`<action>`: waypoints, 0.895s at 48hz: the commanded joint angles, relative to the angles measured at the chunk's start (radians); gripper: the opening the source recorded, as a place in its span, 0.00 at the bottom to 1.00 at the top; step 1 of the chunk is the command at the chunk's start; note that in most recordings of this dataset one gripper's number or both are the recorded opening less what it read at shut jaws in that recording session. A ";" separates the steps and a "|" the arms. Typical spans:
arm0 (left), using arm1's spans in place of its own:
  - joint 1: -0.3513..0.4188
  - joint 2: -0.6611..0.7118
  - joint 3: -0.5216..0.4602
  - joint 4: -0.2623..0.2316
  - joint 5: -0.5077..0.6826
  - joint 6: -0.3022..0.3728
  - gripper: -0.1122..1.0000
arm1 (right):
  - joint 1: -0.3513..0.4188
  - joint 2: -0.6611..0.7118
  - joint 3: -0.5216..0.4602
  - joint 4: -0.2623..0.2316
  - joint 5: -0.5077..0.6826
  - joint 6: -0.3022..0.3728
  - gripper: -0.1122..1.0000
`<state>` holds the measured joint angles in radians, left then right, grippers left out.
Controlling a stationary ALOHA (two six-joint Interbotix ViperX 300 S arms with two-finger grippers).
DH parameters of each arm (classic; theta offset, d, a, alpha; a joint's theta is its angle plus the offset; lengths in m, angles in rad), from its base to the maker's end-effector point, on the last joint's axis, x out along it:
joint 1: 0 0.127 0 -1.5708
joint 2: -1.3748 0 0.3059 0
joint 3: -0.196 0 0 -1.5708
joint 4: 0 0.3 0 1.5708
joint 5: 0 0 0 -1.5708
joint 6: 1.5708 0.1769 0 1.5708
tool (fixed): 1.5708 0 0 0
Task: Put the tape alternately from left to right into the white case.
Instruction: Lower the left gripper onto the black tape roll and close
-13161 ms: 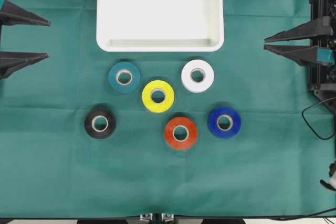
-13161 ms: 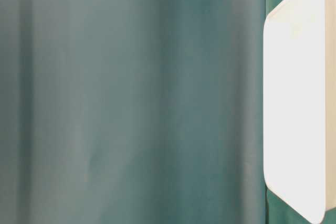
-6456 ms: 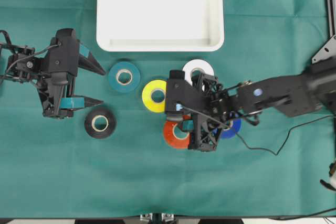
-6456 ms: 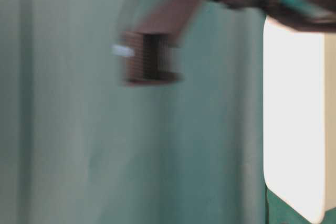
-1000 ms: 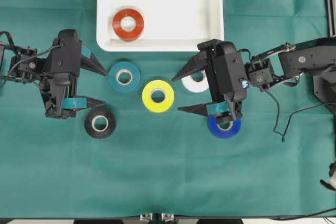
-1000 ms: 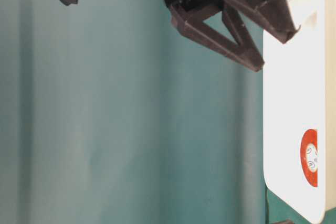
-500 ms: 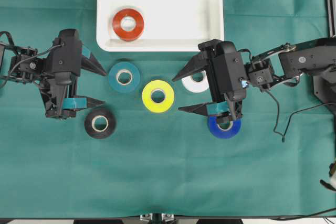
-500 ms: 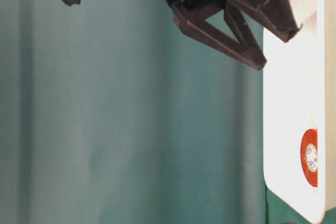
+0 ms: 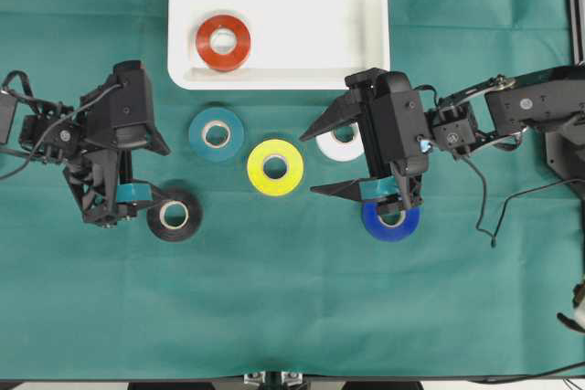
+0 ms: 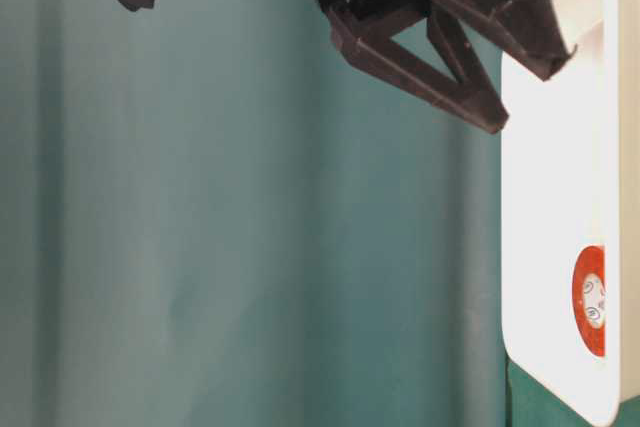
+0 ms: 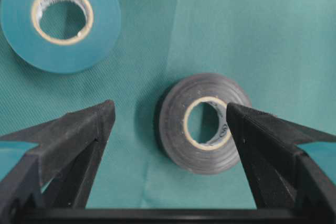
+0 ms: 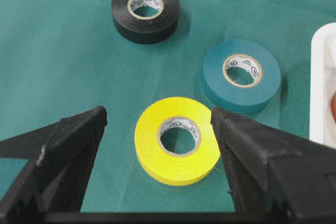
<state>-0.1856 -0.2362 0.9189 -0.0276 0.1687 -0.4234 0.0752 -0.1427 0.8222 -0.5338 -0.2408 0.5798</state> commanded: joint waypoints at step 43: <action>-0.048 0.201 -0.074 -0.003 0.041 -0.031 0.61 | 0.015 -0.015 -0.006 0.002 -0.005 0.000 0.86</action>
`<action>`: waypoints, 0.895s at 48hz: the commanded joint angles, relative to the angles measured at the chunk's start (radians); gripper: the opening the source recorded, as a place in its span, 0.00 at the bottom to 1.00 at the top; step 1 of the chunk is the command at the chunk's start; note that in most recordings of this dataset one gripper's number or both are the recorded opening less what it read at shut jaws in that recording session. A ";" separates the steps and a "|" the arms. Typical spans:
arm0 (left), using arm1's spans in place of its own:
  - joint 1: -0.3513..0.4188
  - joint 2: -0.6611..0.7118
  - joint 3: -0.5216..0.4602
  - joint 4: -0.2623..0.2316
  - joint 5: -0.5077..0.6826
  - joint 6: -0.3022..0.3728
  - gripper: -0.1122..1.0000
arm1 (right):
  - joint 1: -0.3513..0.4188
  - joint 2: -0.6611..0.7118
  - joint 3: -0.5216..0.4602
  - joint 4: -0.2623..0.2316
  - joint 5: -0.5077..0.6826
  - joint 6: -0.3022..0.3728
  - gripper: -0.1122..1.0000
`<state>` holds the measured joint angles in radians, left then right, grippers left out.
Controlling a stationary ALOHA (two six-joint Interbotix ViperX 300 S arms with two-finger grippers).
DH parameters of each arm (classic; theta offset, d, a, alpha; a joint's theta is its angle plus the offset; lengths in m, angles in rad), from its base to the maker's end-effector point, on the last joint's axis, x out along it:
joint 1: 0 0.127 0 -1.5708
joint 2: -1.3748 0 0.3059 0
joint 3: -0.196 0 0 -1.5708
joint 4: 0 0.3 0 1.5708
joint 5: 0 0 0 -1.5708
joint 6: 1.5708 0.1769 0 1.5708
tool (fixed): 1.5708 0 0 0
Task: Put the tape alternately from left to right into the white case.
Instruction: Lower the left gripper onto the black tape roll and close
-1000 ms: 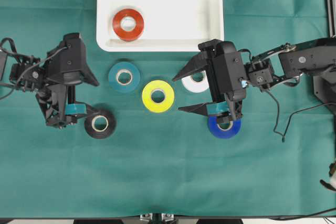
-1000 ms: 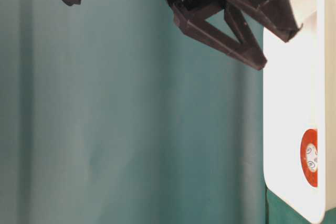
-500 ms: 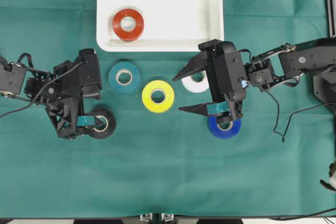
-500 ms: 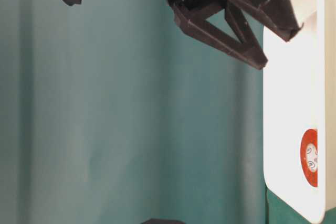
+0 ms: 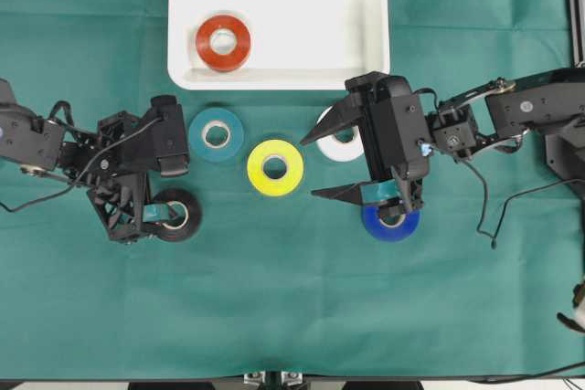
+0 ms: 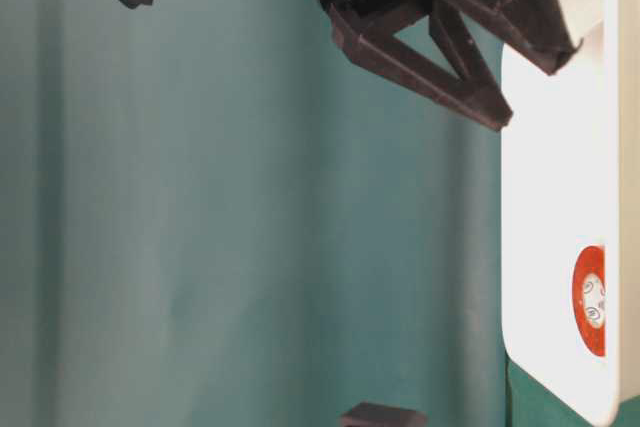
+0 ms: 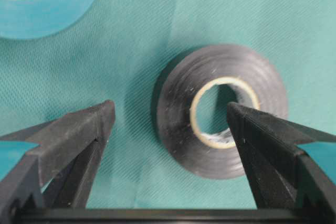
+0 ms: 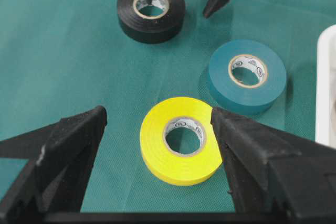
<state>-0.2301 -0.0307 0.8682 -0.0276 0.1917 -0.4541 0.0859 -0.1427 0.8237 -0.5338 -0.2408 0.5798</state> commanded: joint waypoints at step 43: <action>-0.003 0.005 -0.046 -0.002 0.091 -0.043 0.60 | 0.005 -0.006 -0.008 0.002 -0.005 -0.002 0.86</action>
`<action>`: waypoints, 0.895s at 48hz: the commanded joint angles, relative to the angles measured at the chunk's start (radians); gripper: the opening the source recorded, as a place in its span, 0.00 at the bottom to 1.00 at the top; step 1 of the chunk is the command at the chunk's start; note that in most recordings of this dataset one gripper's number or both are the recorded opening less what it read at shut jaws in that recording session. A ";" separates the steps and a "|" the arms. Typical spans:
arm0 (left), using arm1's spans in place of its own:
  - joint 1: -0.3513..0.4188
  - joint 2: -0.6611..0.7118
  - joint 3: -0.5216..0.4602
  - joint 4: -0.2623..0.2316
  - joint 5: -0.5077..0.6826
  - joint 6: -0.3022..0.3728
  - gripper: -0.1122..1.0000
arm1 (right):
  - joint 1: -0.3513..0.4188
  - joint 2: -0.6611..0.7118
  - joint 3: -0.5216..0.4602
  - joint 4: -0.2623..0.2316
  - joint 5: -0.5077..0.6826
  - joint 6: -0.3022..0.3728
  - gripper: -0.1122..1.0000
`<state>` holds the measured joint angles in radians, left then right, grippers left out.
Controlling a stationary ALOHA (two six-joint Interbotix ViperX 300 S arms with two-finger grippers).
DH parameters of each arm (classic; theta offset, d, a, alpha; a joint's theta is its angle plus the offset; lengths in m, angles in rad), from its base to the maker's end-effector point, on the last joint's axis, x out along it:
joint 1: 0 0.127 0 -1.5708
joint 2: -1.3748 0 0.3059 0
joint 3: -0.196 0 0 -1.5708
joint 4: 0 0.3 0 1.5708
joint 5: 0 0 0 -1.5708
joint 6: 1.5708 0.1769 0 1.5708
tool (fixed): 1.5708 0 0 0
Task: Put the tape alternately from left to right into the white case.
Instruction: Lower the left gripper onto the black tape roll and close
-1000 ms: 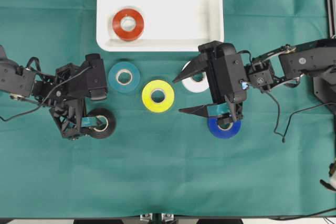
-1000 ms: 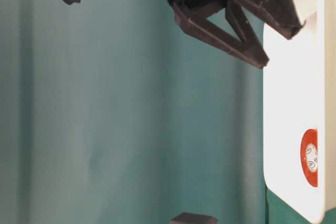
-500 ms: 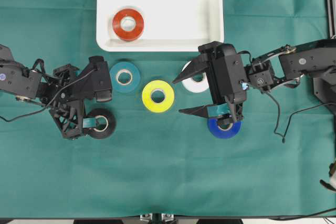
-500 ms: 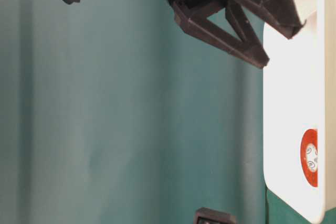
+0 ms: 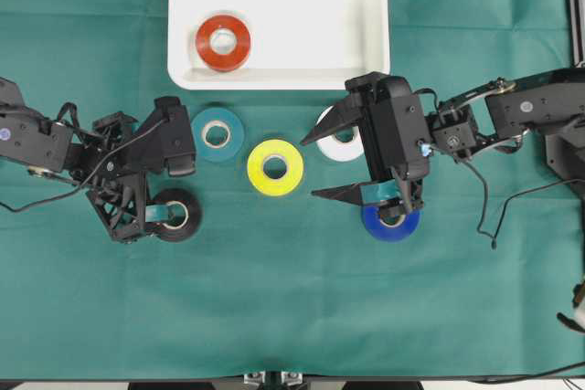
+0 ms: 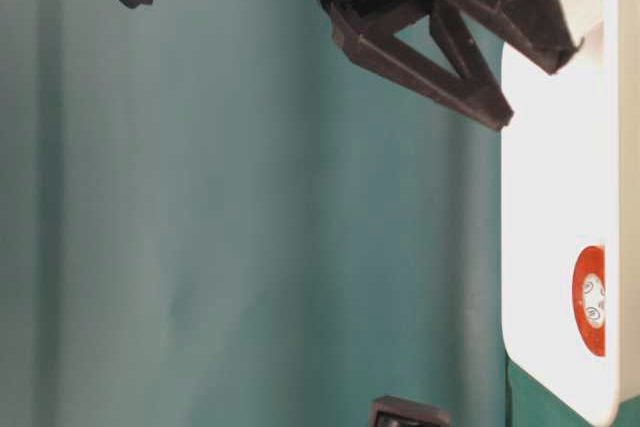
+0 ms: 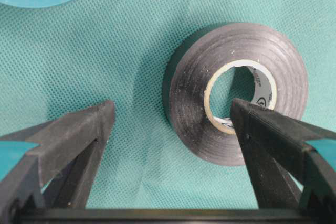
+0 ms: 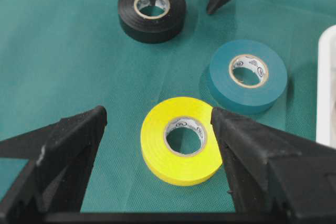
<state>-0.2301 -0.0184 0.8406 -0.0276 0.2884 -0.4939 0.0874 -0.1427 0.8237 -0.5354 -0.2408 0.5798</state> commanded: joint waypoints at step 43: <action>-0.002 0.052 -0.058 -0.002 0.015 -0.008 0.23 | 0.003 -0.003 -0.008 0.003 -0.005 0.000 0.86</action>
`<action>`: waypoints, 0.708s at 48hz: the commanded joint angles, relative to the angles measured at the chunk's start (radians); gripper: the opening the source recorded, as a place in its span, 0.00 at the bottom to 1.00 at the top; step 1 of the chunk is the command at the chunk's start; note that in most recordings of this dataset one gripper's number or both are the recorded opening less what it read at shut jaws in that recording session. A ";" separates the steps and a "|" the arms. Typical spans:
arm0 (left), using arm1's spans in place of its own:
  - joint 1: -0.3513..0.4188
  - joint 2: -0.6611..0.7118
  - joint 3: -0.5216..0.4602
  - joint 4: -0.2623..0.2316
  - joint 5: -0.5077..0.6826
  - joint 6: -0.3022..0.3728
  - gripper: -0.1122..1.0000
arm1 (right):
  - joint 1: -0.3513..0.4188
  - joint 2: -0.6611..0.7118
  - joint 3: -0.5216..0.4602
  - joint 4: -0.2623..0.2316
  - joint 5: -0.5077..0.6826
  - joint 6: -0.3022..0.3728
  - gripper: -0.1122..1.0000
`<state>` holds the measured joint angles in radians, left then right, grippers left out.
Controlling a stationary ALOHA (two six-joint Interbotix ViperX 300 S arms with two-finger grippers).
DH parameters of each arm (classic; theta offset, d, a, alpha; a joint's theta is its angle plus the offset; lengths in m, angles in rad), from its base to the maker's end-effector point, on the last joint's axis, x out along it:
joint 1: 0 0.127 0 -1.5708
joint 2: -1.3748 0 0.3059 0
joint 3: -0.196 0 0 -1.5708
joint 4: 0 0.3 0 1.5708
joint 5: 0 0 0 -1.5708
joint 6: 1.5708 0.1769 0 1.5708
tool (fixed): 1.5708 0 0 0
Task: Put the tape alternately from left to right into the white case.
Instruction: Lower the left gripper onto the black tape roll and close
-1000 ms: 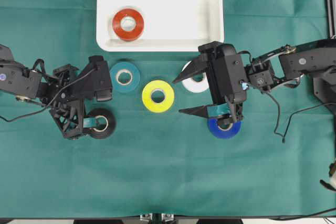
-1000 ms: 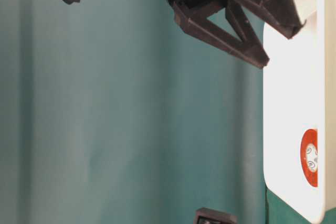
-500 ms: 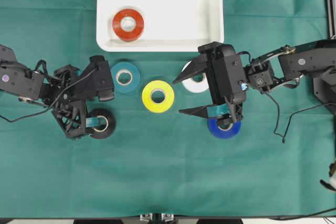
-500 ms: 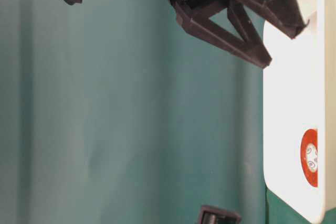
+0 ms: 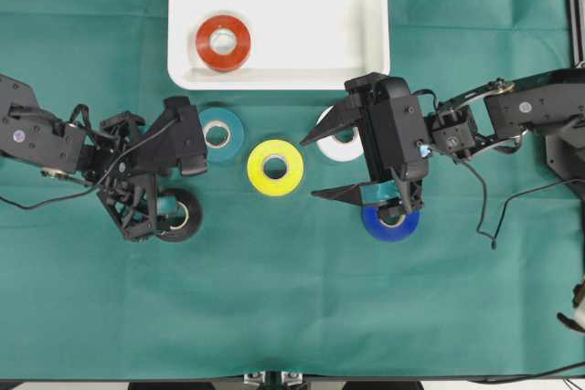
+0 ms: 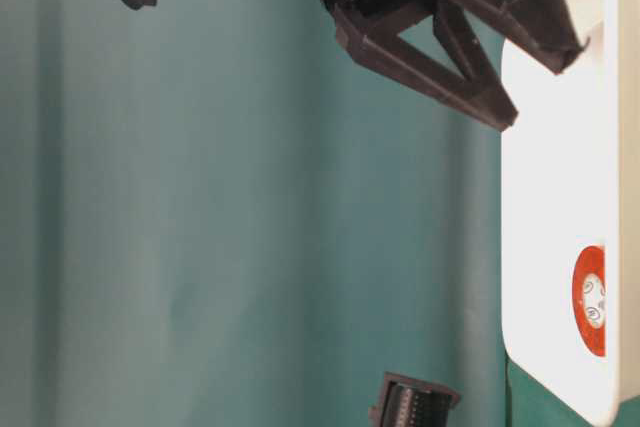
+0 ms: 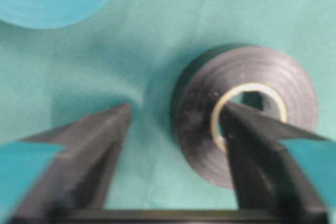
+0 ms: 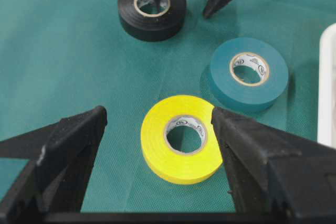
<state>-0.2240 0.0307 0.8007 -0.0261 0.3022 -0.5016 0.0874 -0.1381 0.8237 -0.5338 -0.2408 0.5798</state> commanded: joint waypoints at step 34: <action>-0.009 -0.117 -0.035 -0.002 0.063 0.008 0.06 | 0.003 -0.008 -0.009 0.002 -0.005 -0.002 0.86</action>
<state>-0.2332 -0.0276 0.7854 -0.0261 0.3605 -0.4955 0.0874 -0.1381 0.8237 -0.5338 -0.2408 0.5798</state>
